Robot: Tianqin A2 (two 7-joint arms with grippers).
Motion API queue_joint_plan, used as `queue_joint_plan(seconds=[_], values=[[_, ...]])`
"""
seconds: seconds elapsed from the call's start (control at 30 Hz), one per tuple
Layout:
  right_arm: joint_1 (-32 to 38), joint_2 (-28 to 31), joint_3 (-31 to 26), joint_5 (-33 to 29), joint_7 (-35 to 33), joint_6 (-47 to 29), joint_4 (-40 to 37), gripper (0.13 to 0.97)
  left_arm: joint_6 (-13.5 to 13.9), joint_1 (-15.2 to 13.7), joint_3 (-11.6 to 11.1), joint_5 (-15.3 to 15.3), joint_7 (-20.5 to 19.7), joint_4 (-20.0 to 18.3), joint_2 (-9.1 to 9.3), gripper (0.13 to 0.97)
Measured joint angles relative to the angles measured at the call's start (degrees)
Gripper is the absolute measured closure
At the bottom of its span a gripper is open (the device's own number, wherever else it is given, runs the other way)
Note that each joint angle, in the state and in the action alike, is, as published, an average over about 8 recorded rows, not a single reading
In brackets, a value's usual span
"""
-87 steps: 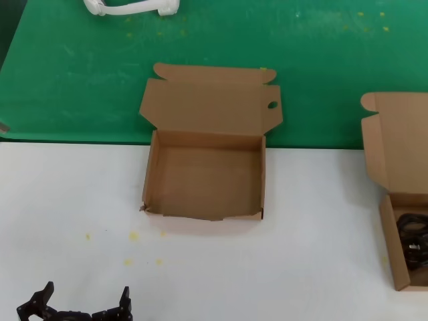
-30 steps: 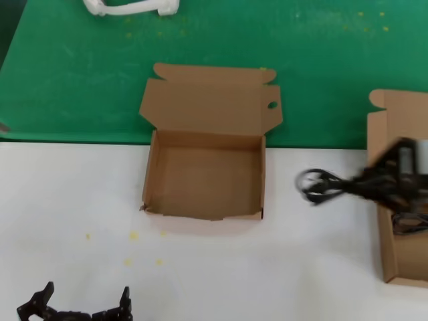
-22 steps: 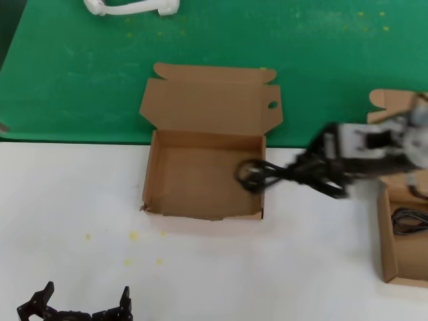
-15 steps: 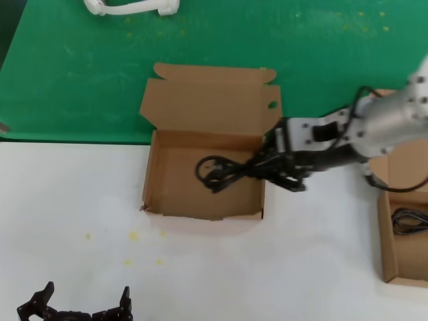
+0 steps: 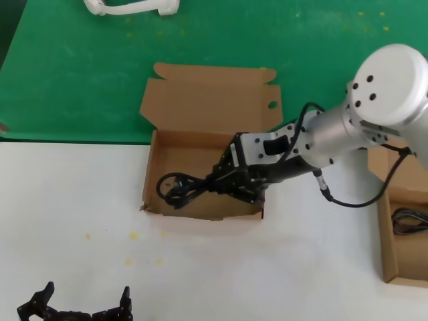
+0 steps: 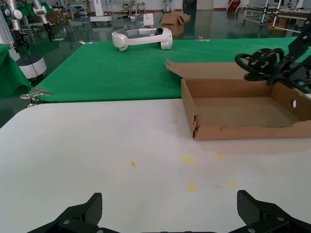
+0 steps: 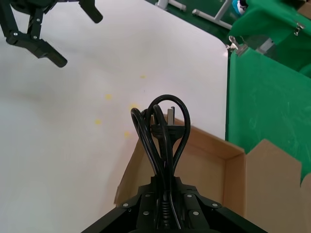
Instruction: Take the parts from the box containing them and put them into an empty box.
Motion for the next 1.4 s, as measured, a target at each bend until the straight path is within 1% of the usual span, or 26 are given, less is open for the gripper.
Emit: queue_joint_plan(seconds=[0.17, 0.3, 0.57, 0.77, 0.9, 1.03, 1.17, 1.2, 1.3, 1.4], values=[[1.4, -2.07, 0.13, 1.27, -3.15, 1.29, -4.92, 0.882, 0.0, 0.0, 0.0, 0.0, 0.0, 0.0, 0.0, 0.132], [2.75, -3.23, -1.56, 3.83, -5.79, 3.11, -9.16, 0.882, 0.0, 0.0, 0.0, 0.0, 0.0, 0.0, 0.0, 0.132], [5.34, -4.15, -10.69, 13.33, -9.78, 7.82, -15.49, 0.882, 0.0, 0.0, 0.0, 0.0, 0.0, 0.0, 0.0, 0.132], [6.67, -4.27, -17.79, 21.02, -11.17, 10.5, -17.92, 0.882, 0.0, 0.0, 0.0, 0.0, 0.0, 0.0, 0.0, 0.132], [7.2, -4.29, -21.07, 25.04, -11.78, 11.46, -19.1, 0.882, 0.0, 0.0, 0.0, 0.0, 0.0, 0.0, 0.0, 0.132], [7.62, -4.26, -22.17, 27.21, -12.54, 11.55, -20.38, 0.8, 0.0, 0.0, 0.0, 0.0, 0.0, 0.0, 0.0, 0.132], [7.62, -3.15, -20.52, 26.74, -12.34, 10.94, -20.0, 0.718, 0.0, 0.0, 0.0, 0.0, 0.0, 0.0, 0.0, 0.132], [7.43, -2.46, -19.83, 26.25, -11.76, 10.85, -19.16, 0.718, 0.0, 0.0, 0.0, 0.0, 0.0, 0.0, 0.0, 0.132], [6.19, 0.88, -17.53, 24.17, -8.22, 11.25, -14.3, 0.651, 0.0, 0.0, 0.0, 0.0, 0.0, 0.0, 0.0, 0.132], [4.01, 5.5, -15.06, 21.76, -2.82, 12.62, -7.2, 0.584, 0.0, 0.0, 0.0, 0.0, 0.0, 0.0, 0.0, 0.132]])
